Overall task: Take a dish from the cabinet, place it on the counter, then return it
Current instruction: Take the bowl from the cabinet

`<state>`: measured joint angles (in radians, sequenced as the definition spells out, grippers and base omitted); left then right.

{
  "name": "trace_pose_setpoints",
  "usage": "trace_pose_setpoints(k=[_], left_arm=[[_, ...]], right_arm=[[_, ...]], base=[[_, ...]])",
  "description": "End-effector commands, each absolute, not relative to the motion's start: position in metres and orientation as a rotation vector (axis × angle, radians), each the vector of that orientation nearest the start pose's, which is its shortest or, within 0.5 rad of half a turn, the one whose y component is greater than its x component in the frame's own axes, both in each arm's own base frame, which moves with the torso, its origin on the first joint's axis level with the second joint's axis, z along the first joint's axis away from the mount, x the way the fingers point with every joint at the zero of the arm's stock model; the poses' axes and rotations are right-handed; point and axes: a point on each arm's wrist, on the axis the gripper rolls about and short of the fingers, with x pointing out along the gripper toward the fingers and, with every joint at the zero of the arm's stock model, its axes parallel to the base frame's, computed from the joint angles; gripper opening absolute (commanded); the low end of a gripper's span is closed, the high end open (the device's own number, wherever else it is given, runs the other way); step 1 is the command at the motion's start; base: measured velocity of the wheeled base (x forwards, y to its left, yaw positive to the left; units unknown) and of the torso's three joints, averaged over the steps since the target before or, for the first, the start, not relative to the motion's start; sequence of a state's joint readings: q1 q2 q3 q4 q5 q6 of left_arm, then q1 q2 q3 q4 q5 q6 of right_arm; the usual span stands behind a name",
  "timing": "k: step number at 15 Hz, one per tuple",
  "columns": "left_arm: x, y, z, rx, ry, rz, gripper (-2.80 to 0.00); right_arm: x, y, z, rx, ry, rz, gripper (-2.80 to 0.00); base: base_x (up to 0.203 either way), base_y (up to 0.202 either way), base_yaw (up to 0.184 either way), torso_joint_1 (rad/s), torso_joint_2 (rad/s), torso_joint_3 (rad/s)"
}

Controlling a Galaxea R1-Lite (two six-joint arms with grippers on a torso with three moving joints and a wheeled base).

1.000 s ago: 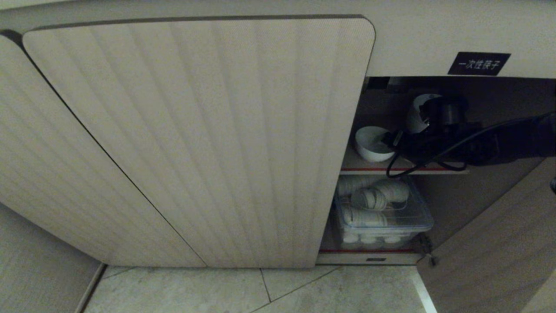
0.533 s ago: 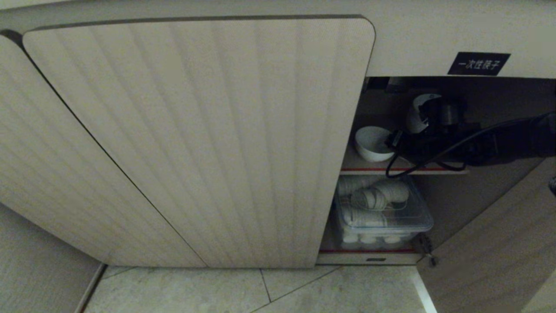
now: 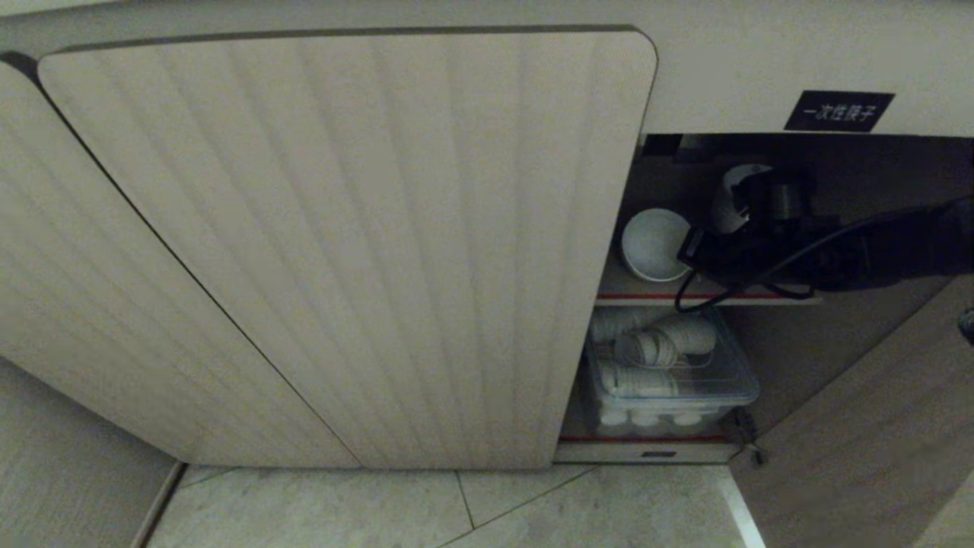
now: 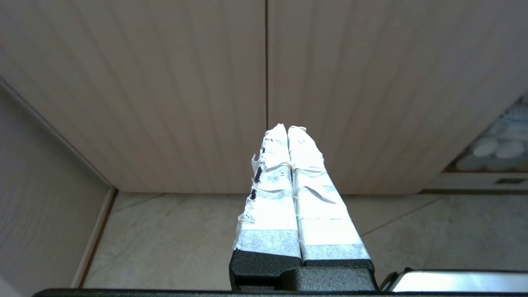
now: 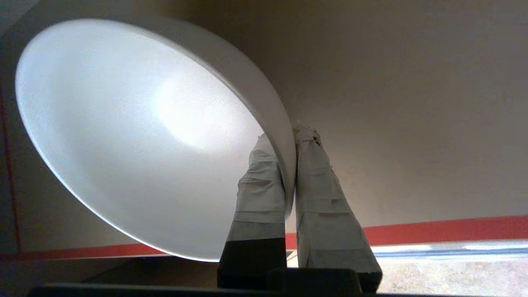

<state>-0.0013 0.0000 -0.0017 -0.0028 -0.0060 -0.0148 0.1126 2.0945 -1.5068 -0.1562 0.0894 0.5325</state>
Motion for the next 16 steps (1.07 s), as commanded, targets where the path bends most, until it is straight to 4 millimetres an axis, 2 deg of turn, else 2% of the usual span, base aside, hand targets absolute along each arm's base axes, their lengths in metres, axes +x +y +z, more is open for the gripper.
trace_pose_setpoints(k=[1,7,16], left_arm=[[-0.023,0.000,0.076,-0.015,-0.005,-0.008,-2.80],[-0.023,0.000,0.076,-0.015,-0.005,-0.006,-2.80],[-0.023,0.000,0.076,-0.015,-0.005,-0.006,-2.80]], right_arm=[[0.427,0.050,0.184,0.521,0.472,0.080,-2.80],[0.425,0.050,0.186,0.519,0.470,0.082,-2.80],[0.406,0.049,0.190,0.520,0.497,0.079,-2.80]], base=[[0.000,0.000,0.000,0.000,0.00,0.000],[0.000,0.000,0.000,0.000,0.00,0.000],[0.000,0.000,0.000,0.000,0.00,0.000]])
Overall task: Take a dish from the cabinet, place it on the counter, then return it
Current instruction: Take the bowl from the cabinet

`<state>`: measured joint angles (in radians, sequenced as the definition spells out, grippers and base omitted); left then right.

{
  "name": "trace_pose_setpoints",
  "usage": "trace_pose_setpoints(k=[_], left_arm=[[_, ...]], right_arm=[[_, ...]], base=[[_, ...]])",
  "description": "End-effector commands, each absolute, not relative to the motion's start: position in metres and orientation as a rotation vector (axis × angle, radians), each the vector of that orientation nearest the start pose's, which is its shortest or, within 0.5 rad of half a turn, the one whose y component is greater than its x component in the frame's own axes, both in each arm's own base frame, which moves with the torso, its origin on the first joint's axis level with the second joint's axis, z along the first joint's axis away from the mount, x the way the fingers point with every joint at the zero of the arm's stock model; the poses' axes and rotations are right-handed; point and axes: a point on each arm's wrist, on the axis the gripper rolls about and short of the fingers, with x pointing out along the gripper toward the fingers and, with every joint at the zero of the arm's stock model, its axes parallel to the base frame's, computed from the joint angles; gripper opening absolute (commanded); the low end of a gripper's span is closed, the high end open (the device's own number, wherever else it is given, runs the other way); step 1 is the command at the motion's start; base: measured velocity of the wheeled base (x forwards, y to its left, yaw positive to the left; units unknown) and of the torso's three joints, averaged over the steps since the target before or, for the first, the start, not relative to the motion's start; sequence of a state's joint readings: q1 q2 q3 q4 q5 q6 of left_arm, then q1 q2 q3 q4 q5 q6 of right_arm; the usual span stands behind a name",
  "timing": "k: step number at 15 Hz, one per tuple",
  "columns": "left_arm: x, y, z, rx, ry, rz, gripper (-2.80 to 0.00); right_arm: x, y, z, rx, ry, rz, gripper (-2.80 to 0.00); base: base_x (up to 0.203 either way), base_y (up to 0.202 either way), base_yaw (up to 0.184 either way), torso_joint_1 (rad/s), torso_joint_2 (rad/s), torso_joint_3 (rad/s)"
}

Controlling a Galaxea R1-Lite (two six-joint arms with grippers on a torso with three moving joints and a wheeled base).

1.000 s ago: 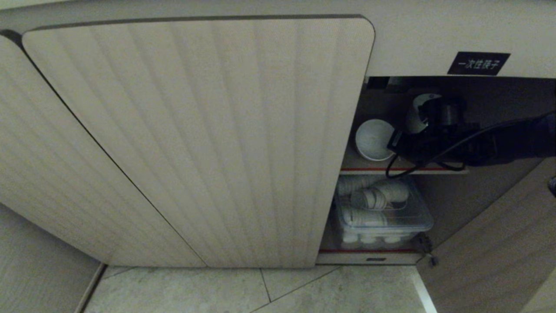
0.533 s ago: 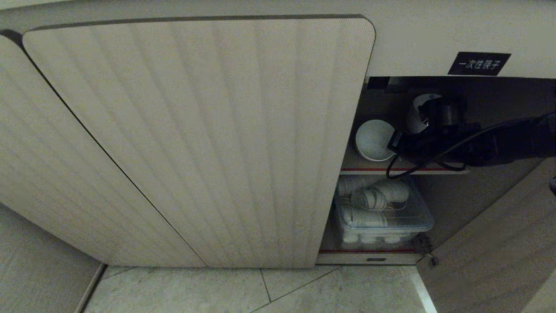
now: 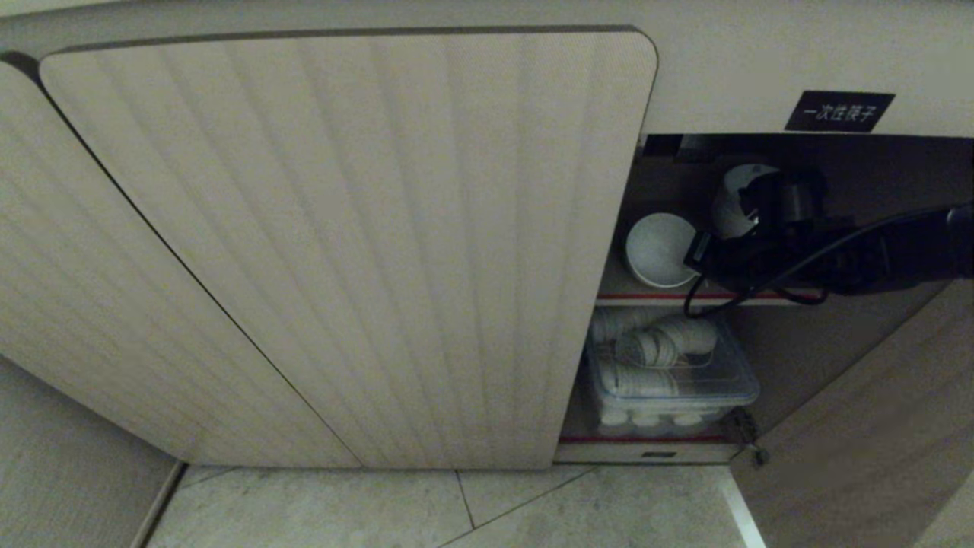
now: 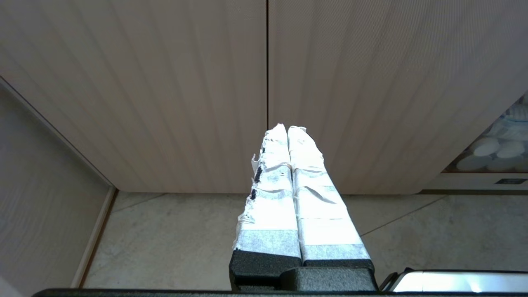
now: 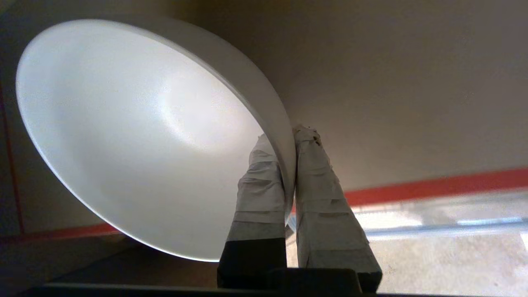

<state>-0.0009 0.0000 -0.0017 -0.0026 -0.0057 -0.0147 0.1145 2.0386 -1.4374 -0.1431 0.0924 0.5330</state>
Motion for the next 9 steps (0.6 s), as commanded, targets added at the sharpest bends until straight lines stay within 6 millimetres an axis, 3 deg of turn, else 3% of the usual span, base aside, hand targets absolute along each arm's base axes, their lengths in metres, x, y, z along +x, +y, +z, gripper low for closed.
trace_pose_setpoints(k=[1,9], left_arm=[[-0.023,0.000,0.076,-0.015,-0.005,-0.008,-2.80],[-0.023,0.000,0.076,-0.015,-0.005,-0.006,-2.80]], right_arm=[[0.404,0.049,0.190,0.521,0.502,0.078,-2.80],[0.389,0.047,0.198,0.530,0.496,0.078,-2.80]], base=[[0.000,0.000,0.000,0.000,0.00,0.000],[0.000,0.000,0.000,0.000,0.00,0.000]])
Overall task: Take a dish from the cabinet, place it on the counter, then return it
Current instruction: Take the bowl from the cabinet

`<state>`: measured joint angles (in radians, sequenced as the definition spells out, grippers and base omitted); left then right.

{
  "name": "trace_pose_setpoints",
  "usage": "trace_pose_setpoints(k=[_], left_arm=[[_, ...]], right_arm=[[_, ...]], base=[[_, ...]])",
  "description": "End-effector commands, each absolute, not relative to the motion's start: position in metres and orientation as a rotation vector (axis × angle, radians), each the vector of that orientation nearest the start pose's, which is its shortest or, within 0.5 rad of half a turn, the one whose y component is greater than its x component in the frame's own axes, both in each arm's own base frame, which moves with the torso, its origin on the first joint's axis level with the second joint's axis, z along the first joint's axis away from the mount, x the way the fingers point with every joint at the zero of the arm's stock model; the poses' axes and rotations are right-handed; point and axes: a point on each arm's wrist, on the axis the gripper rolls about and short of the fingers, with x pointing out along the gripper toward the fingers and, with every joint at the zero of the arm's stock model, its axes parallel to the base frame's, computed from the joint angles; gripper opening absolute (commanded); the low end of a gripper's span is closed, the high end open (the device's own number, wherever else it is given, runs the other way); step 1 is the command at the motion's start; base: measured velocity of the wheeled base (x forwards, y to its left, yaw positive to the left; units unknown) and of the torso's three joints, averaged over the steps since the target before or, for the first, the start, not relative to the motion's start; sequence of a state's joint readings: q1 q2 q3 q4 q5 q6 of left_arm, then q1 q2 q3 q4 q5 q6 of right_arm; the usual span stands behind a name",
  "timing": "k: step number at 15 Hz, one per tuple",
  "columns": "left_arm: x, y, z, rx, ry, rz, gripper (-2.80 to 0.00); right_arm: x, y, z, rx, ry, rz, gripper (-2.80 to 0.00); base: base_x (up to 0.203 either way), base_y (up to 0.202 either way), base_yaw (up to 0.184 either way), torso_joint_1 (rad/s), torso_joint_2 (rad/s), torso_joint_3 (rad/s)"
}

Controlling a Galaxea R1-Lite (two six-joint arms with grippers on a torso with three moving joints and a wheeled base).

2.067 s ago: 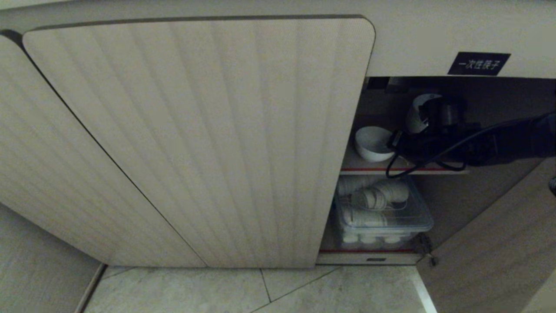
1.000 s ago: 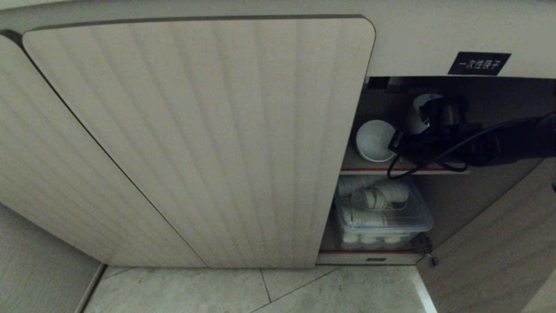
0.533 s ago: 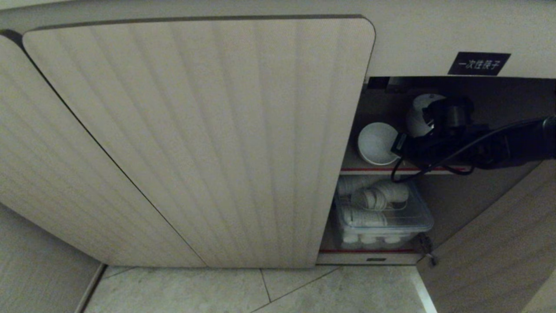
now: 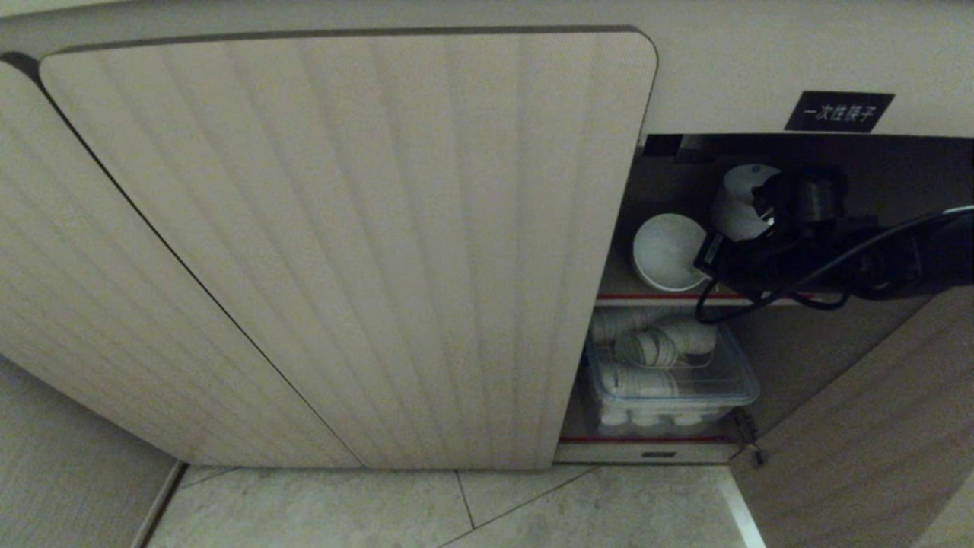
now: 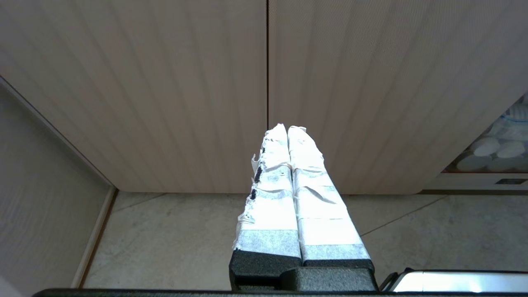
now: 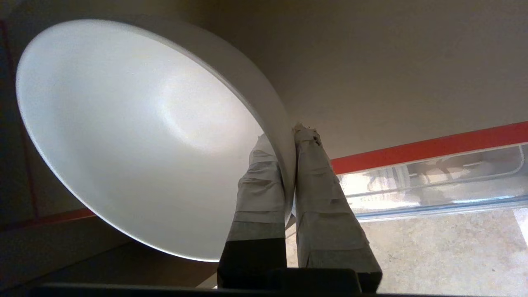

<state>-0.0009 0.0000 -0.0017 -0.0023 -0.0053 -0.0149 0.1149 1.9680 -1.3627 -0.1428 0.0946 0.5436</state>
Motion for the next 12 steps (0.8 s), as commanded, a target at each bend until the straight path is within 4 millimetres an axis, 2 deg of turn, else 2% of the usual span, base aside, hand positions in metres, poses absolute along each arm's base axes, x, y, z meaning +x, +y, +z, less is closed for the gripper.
trace_pose_setpoints(k=[1,12], left_arm=[[-0.023,0.000,0.076,-0.015,-0.005,-0.008,-2.80],[-0.023,0.000,0.076,-0.015,-0.005,-0.006,-2.80]], right_arm=[[0.387,0.047,0.201,0.531,0.490,0.080,-2.80],[0.352,0.043,0.204,0.529,0.519,0.073,-2.80]], base=[[0.000,0.000,0.000,0.000,0.00,0.000],[0.000,0.000,0.000,0.000,0.00,0.000]])
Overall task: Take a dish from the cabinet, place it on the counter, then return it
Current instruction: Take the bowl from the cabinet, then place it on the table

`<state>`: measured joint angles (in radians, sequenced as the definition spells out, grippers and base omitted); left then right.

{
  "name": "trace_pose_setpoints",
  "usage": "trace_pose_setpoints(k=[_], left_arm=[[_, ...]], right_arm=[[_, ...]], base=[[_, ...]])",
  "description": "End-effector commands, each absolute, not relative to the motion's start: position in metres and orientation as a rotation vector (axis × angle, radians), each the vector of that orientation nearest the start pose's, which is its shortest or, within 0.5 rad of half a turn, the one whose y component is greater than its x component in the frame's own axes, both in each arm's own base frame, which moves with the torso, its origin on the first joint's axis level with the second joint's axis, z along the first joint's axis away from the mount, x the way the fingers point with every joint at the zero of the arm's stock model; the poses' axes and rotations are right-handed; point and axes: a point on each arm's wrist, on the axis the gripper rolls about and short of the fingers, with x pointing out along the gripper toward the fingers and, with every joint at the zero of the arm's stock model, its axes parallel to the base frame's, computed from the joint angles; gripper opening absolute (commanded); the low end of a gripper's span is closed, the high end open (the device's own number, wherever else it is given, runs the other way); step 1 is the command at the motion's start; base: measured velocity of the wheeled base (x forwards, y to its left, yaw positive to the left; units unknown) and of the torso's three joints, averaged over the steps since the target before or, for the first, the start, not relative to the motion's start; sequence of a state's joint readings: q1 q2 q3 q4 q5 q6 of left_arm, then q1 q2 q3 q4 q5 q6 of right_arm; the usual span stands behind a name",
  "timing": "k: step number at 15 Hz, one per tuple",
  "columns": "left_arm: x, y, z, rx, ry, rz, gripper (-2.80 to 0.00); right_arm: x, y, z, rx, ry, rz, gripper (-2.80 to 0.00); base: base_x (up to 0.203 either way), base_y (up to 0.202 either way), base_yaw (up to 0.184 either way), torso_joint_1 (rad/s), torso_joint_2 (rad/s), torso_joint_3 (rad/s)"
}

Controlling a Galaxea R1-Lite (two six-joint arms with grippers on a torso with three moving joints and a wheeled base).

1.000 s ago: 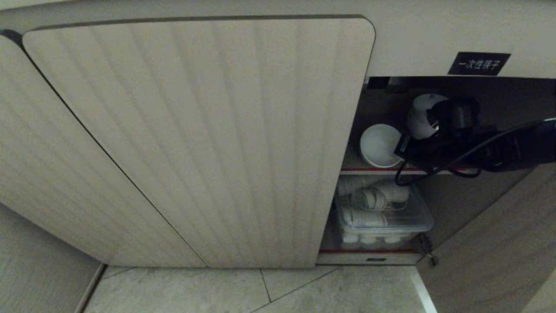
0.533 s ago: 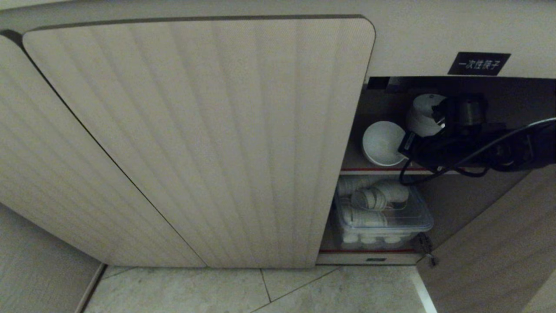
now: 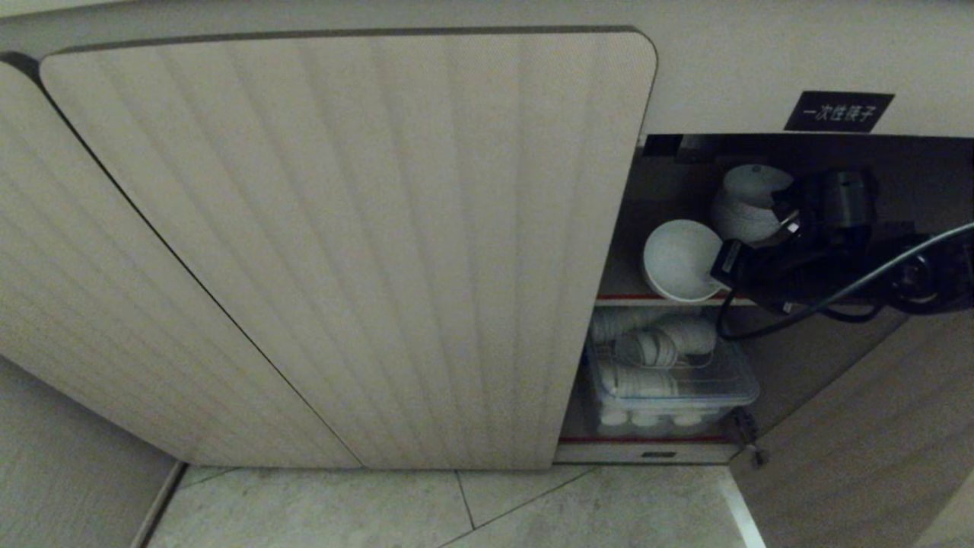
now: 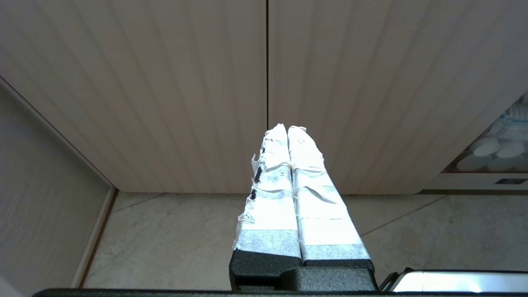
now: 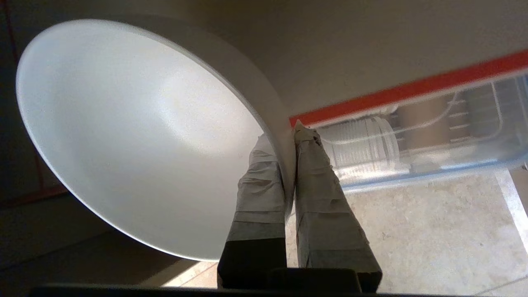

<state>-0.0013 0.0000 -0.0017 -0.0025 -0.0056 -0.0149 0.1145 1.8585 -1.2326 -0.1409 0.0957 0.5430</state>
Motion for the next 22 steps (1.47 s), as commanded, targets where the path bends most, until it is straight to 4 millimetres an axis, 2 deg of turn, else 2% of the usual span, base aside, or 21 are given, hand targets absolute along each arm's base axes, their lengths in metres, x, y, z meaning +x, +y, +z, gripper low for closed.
trace_pose_setpoints(k=[1,7,16,22], left_arm=[[-0.023,0.000,0.076,-0.015,-0.005,-0.007,-2.80],[-0.023,0.000,0.076,-0.015,-0.005,-0.006,-2.80],[-0.023,0.000,0.076,-0.015,-0.005,-0.008,-2.80],[-0.023,0.000,0.076,-0.015,-0.005,-0.008,-2.80]], right_arm=[[0.349,0.043,0.203,0.528,0.525,0.073,-2.80],[0.326,0.040,0.198,0.518,0.563,0.064,-2.80],[0.293,0.038,0.202,0.517,0.585,0.064,-2.80],[0.262,0.052,0.204,0.498,0.599,0.128,-2.80]], base=[[0.000,0.000,0.000,0.000,0.00,0.000],[0.000,0.000,0.000,0.000,0.00,0.000],[0.000,0.000,0.000,0.000,0.00,0.000],[0.000,0.000,0.000,0.000,0.00,0.000]])
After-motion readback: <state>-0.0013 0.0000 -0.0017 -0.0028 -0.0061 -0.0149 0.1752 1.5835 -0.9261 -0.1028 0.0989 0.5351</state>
